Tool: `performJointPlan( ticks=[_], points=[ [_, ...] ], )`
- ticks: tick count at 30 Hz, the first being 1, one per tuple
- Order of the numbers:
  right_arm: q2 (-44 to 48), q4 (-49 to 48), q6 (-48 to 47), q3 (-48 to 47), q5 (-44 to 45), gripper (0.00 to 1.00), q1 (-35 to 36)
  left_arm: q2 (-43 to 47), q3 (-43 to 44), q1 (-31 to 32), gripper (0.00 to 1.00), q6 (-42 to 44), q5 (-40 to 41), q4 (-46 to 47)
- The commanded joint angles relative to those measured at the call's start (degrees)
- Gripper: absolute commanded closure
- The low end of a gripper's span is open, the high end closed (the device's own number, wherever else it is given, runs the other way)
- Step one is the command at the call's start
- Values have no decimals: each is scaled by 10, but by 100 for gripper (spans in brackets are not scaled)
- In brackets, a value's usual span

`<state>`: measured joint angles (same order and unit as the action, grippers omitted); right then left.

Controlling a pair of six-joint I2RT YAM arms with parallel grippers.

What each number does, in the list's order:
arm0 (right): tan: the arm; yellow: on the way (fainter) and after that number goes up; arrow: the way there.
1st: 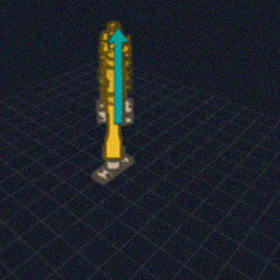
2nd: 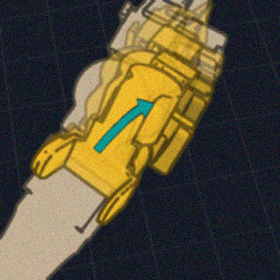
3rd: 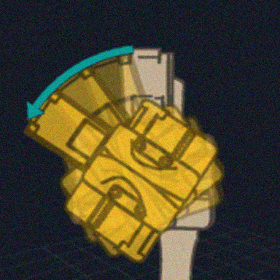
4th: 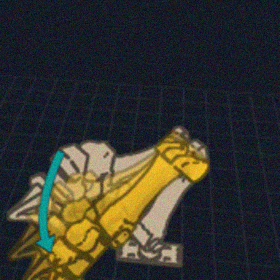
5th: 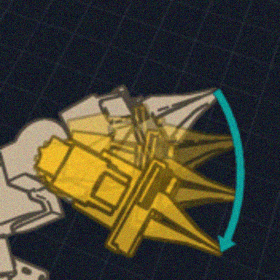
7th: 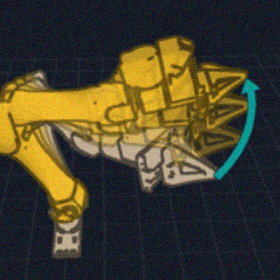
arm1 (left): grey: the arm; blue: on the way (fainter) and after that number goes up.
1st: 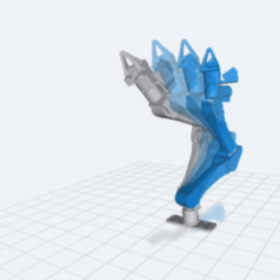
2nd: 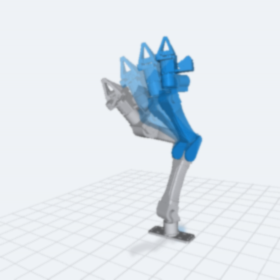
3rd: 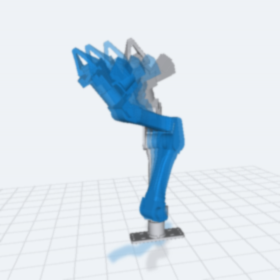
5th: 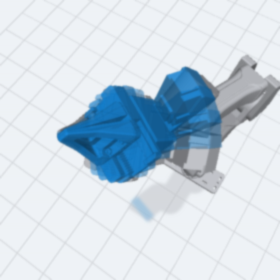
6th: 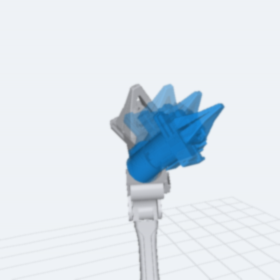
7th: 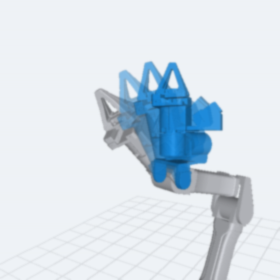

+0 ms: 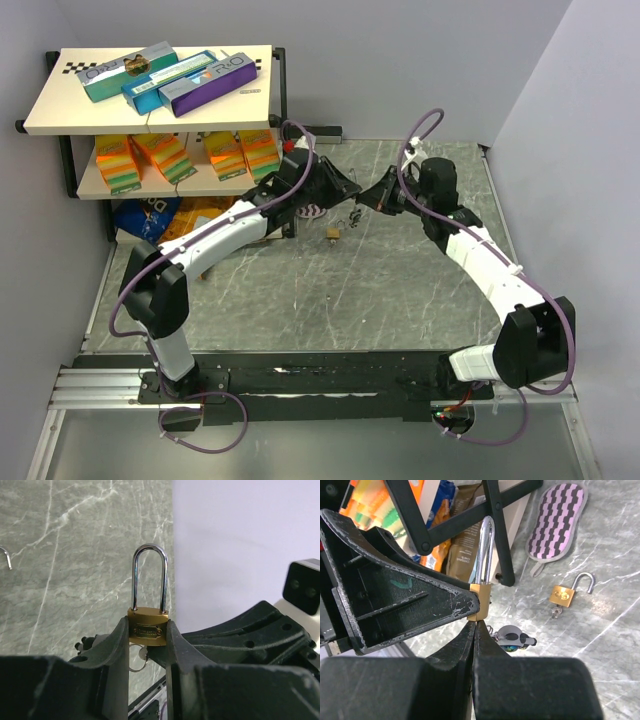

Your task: Unlock with the key

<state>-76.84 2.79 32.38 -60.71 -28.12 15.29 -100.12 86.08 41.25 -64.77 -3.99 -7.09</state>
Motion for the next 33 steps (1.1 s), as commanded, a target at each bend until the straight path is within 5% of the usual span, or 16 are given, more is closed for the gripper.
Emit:
performJointPlan(
  ticks=[1,16,27,33],
  points=[
    [-1,-125,29,-8,26,100,-25,57,-22,38,99,-17,-146,39],
    [6,-127,122,-2,-26,100,-62,102,-72,38,99,-14,-160,132],
    [24,-85,66,-12,-63,99,-64,89,-53,35,99,-9,-133,83],
    [83,-10,4,28,-91,59,-64,77,-45,11,99,15,-119,34]
  ],
)
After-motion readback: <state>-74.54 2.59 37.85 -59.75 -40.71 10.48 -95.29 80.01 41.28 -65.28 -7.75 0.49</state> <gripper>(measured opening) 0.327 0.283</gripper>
